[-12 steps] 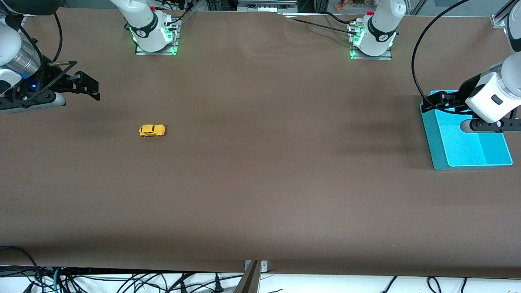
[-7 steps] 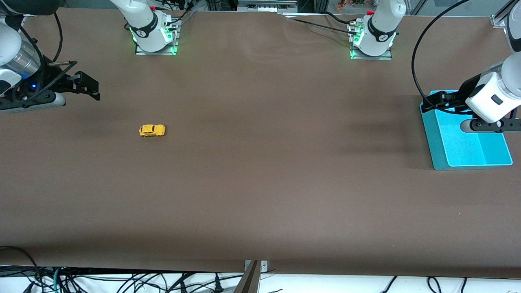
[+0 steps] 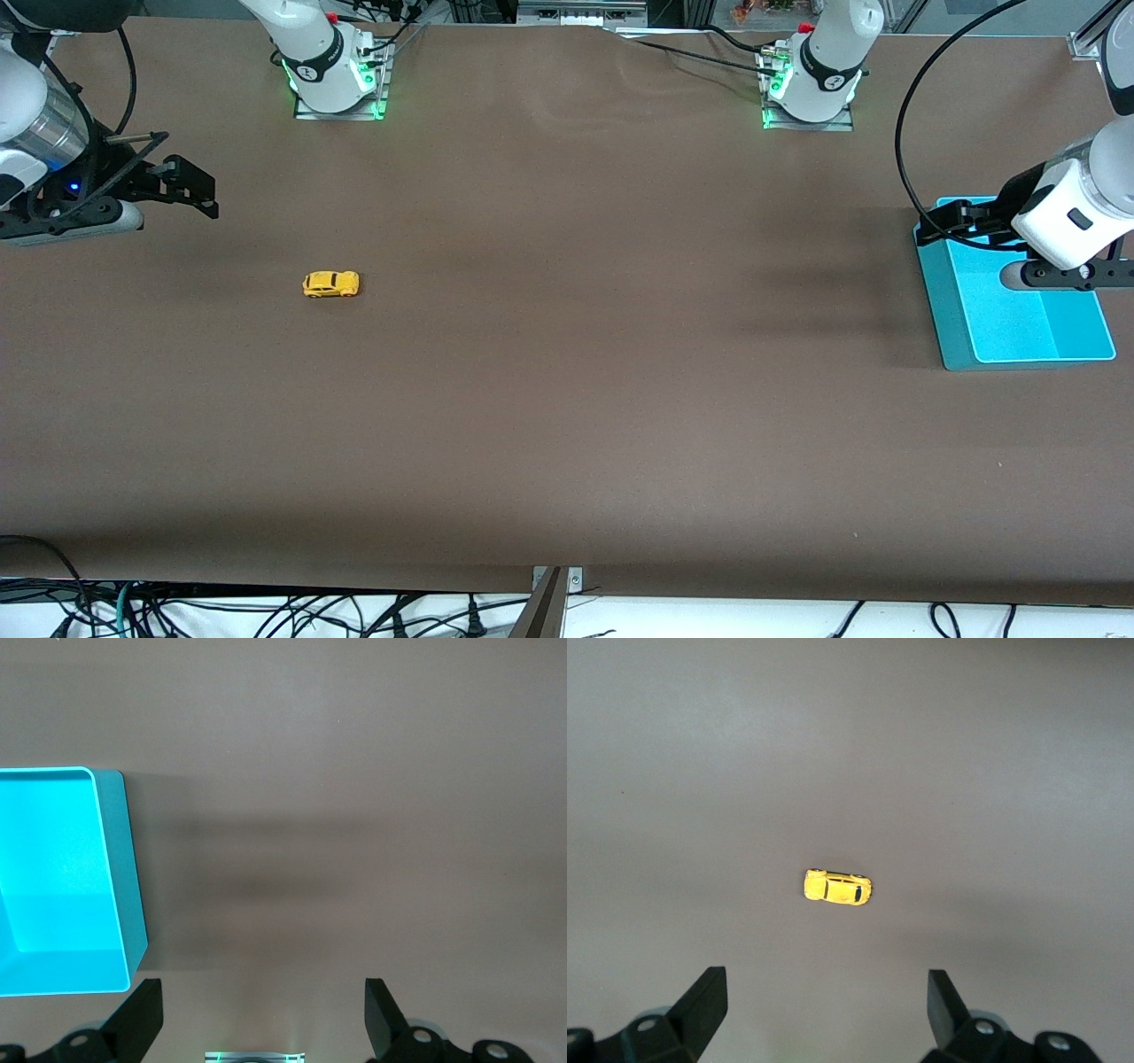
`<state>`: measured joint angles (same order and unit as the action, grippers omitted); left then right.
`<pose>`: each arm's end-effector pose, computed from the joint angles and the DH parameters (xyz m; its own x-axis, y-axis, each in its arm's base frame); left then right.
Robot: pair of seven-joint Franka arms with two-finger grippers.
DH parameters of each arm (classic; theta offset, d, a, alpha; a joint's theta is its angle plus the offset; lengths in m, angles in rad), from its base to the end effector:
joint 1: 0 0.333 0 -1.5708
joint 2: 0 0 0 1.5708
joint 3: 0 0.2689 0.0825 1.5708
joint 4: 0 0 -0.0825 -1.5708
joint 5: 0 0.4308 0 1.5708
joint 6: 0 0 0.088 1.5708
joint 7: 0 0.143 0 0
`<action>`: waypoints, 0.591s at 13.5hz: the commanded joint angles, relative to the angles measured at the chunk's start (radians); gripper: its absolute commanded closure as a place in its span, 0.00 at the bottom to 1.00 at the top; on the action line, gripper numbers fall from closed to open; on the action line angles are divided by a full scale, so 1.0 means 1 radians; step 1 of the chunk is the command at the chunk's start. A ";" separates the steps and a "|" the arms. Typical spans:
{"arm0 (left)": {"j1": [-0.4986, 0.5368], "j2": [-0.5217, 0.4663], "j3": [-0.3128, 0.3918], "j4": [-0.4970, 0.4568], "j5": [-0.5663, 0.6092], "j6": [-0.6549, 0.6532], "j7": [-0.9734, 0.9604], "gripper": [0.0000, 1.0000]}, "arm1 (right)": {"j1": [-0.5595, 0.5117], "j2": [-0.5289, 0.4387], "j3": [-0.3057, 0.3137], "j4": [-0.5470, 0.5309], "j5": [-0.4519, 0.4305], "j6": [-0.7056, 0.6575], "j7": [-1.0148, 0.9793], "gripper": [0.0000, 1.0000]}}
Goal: Wind and store yellow beetle car
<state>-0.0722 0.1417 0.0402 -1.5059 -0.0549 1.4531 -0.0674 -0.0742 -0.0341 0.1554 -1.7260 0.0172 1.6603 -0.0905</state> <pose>0.6136 -0.0291 0.4797 0.9802 0.0302 -0.1959 0.0379 -0.9986 0.0359 0.5922 0.0513 0.4885 0.9851 0.1690 -0.0308 0.1687 -0.9856 -0.0146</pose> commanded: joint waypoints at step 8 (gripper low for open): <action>0.002 0.013 0.000 0.027 0.020 -0.011 0.020 0.00 | -0.001 0.003 0.013 0.019 0.017 -0.040 0.009 0.00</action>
<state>-0.0719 0.1425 0.0403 -1.5059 -0.0548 1.4531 -0.0673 -0.0740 -0.0340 0.1659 -1.7260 0.0176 1.6430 -0.0905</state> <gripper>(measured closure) 0.000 0.000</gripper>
